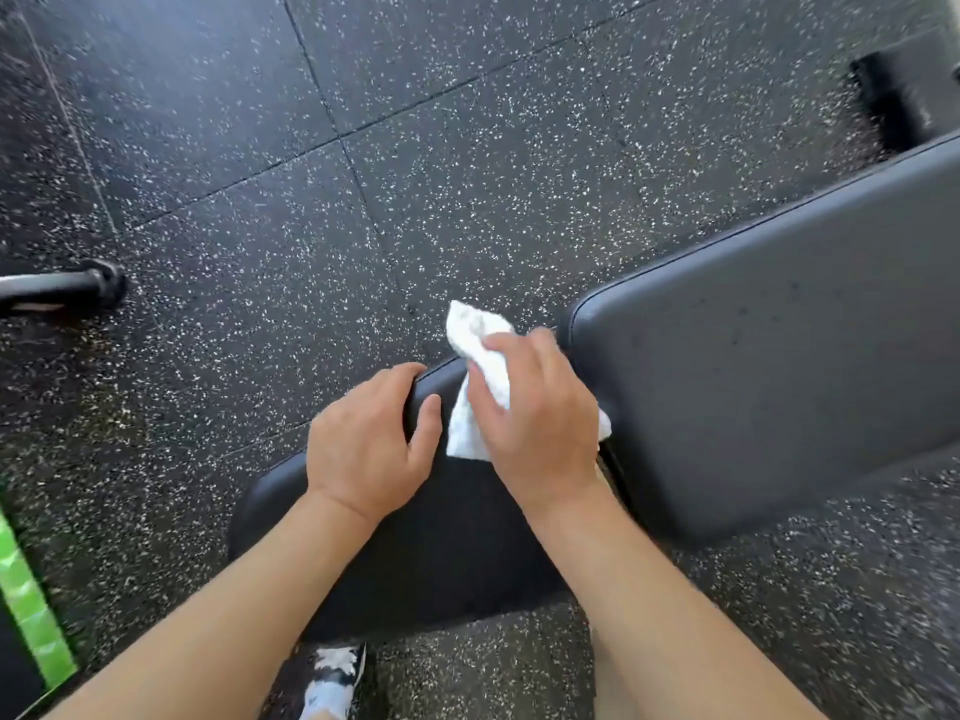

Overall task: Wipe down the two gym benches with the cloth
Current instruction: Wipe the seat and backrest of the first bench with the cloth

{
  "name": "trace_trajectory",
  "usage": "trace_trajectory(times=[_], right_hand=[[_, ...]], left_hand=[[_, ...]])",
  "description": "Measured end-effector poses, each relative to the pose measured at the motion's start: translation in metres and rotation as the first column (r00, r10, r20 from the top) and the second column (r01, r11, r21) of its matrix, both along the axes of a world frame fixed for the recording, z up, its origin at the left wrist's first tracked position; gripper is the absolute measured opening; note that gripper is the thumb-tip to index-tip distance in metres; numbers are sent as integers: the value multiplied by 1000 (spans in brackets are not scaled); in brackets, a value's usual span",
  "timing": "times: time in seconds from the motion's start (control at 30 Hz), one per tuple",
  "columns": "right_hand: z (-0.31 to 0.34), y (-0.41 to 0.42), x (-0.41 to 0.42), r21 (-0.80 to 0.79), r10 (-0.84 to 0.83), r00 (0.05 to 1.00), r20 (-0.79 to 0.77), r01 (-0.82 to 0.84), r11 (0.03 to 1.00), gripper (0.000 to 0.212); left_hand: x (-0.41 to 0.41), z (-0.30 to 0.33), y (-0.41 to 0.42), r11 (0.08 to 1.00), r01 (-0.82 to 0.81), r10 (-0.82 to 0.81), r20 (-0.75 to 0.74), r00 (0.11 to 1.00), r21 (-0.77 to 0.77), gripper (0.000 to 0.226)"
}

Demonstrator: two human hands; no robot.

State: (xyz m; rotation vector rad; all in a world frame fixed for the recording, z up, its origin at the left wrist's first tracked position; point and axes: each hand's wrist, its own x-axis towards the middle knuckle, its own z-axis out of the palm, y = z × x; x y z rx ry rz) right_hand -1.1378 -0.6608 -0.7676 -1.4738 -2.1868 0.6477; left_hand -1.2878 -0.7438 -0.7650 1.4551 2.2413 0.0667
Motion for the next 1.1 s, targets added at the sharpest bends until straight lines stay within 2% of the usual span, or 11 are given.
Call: trace_trajectory(times=[0.2, 0.27, 0.33, 0.43, 0.53, 0.57, 0.7, 0.8, 0.93, 1.1], right_hand=[[-2, 6, -20, 104, -169, 984, 64, 161, 981, 20], [-2, -15, -5, 146, -250, 966, 66, 239, 960, 18], [-3, -44, 14, 159, -357, 930, 83, 341, 926, 19], [-5, -98, 45, 133, -483, 870, 98, 469, 873, 20], [1, -153, 68, 67, -578, 800, 163, 575, 815, 20], [3, -167, 71, 22, -602, 782, 163, 607, 794, 20], [11, -203, 61, -161, -691, 722, 33, 686, 709, 27], [13, -216, 43, -206, -728, 685, -32, 708, 675, 24], [8, -210, 39, -160, -742, 666, -71, 727, 668, 22], [-6, -189, 46, -77, -794, 601, -95, 790, 608, 23]], left_hand=[[-3, 1, -1, 999, 41, -41, 26, 999, 13, 53], [-3, 3, -3, 991, 117, -121, 59, 991, 56, 58], [-5, 5, -4, 958, 259, -270, 85, 959, 122, 65], [-6, 6, -3, 819, 539, -553, 22, 833, 198, 68], [3, 5, -5, 580, 786, -792, -76, 605, 212, 64], [7, 5, -10, 550, 812, -816, -79, 572, 198, 66], [18, -2, -37, 557, 800, -804, -94, 586, 224, 71], [17, -6, -36, 554, 791, -789, -139, 598, 260, 71], [18, -10, -36, 537, 787, -785, -161, 598, 305, 69], [19, -13, -36, 551, 764, -767, -157, 623, 336, 68]])
